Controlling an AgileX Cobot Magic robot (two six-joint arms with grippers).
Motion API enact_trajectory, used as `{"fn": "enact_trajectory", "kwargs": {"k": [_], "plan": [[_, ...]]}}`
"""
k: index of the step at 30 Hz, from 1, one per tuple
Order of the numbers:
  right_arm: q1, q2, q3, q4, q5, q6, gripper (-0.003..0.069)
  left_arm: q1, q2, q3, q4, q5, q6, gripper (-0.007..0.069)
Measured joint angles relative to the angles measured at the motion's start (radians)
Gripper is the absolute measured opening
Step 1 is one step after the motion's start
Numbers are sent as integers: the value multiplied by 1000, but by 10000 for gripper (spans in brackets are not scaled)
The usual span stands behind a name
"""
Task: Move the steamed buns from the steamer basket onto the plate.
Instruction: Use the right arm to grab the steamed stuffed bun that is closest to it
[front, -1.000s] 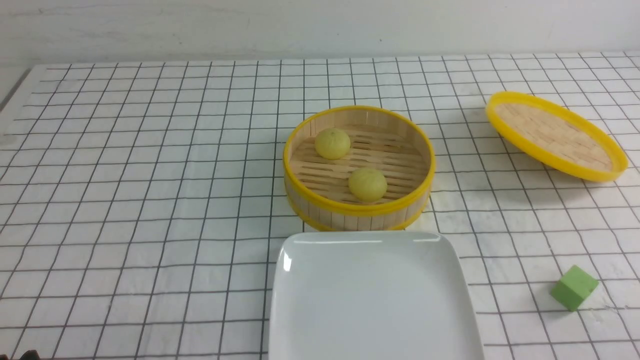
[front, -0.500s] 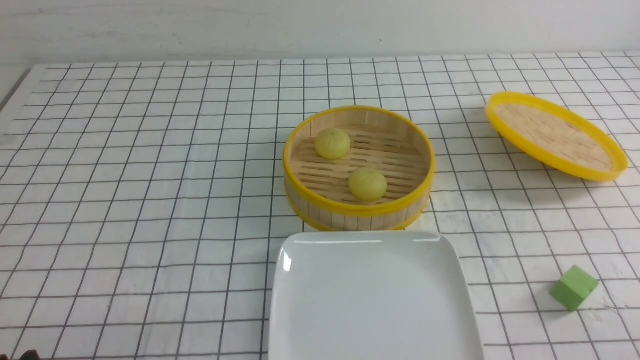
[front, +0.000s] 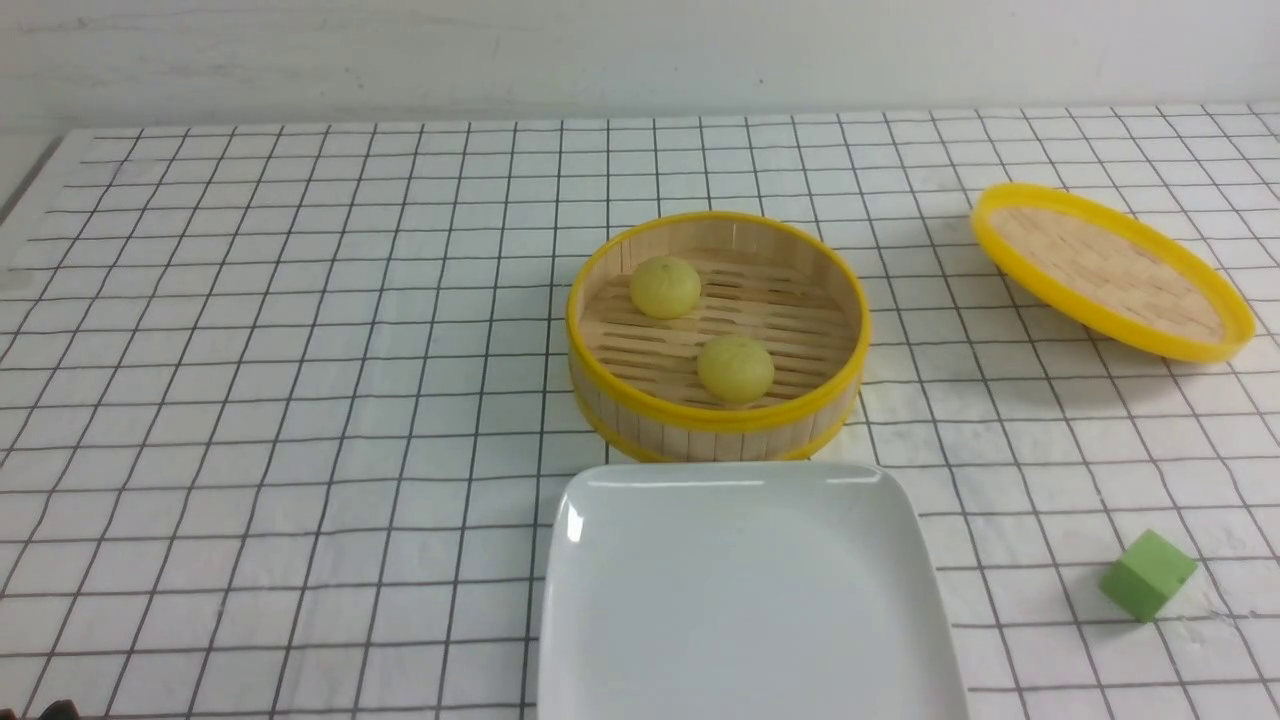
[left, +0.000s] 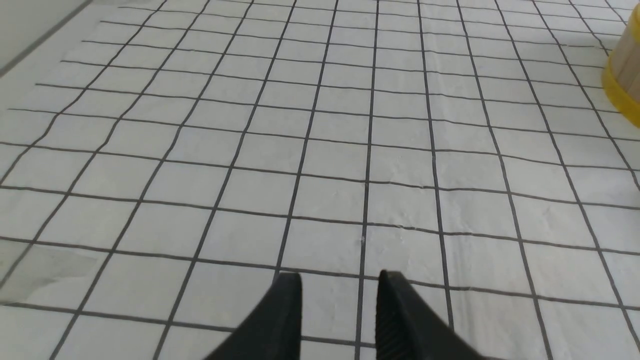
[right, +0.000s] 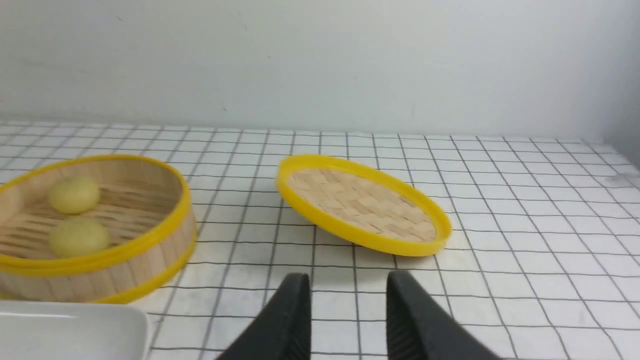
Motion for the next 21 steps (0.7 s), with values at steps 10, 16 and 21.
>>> {"fn": "enact_trajectory", "kwargs": {"k": [10, 16, 21], "plan": [[0, -4, -169, 321, 162, 0, 240, 0, 0, 0, 11, 0, 0, 241], [0, -4, -169, 436, 157, 0, 240, 0, 0, 0, 15, 0, 0, 241], [0, -4, -169, 442, 156, 0, 240, 0, 0, 0, 49, 0, 0, 241]]}}
